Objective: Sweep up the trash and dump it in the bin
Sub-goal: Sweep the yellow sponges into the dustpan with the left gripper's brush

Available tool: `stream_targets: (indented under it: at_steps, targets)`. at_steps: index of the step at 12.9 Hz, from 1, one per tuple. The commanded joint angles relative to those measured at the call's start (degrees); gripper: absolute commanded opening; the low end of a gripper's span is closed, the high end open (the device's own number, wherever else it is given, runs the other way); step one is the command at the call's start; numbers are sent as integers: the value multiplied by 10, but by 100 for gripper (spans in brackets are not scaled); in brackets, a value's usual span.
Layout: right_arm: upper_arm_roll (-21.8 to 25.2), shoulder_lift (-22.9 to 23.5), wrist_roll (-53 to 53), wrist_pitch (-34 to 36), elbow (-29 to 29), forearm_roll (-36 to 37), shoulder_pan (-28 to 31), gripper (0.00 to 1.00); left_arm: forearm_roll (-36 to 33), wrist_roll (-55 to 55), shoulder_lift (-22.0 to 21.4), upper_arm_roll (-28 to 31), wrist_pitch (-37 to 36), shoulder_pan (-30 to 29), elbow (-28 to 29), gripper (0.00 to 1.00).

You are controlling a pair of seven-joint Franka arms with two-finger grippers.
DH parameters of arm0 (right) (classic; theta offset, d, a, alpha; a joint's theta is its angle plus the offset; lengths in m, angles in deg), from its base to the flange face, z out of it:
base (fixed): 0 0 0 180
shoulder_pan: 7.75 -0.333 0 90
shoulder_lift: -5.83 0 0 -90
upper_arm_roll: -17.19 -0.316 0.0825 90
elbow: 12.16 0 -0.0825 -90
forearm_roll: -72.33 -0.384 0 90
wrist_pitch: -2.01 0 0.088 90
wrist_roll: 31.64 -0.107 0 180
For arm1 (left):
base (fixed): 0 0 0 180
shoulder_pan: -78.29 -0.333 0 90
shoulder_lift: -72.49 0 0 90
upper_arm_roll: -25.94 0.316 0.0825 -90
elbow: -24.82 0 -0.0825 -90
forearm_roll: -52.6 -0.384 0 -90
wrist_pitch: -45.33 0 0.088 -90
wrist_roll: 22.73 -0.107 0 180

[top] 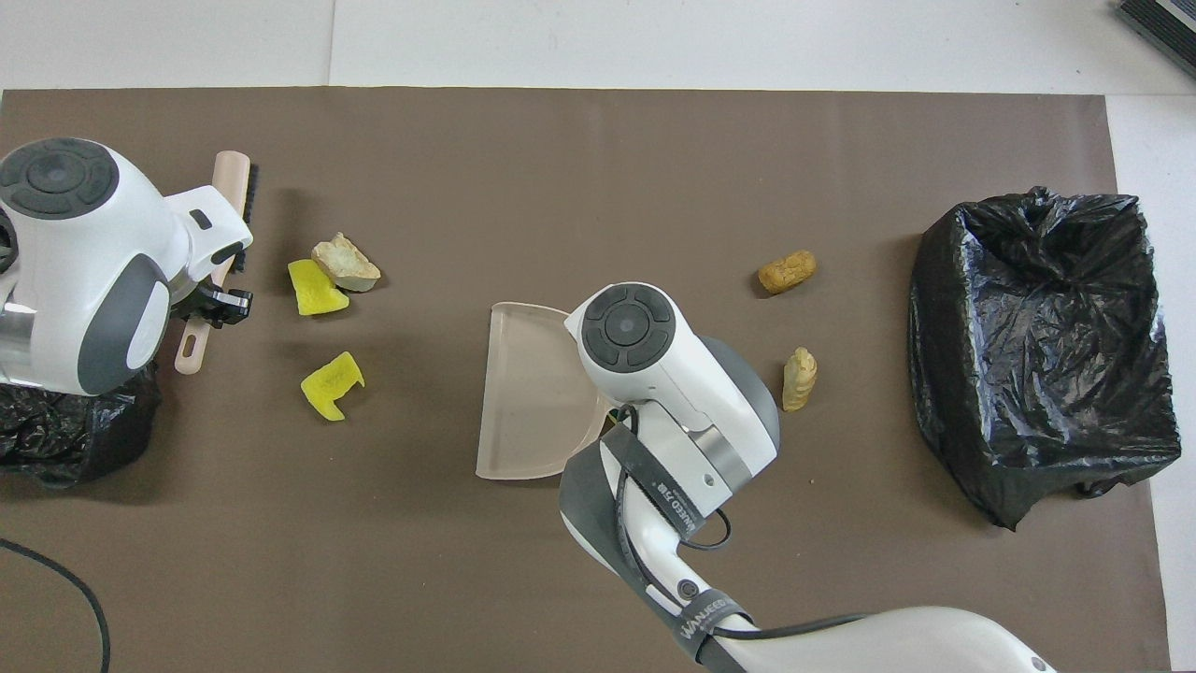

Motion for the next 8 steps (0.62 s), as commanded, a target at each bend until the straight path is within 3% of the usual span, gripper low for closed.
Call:
stream_targets:
  at_steps: [1,6,8]
  targets:
    - [-2,-15,12,-8,24,14,6,0,-10,-13,-13,-8,39,10,51,0]
    - [-2,-15,5,-8,26,14,6,0,0,-80,-73,-11,47,58,151,0]
    - [-2,-18,3,-9,28,14,6,0,42,-80,-96,-11,40,93,182,0]
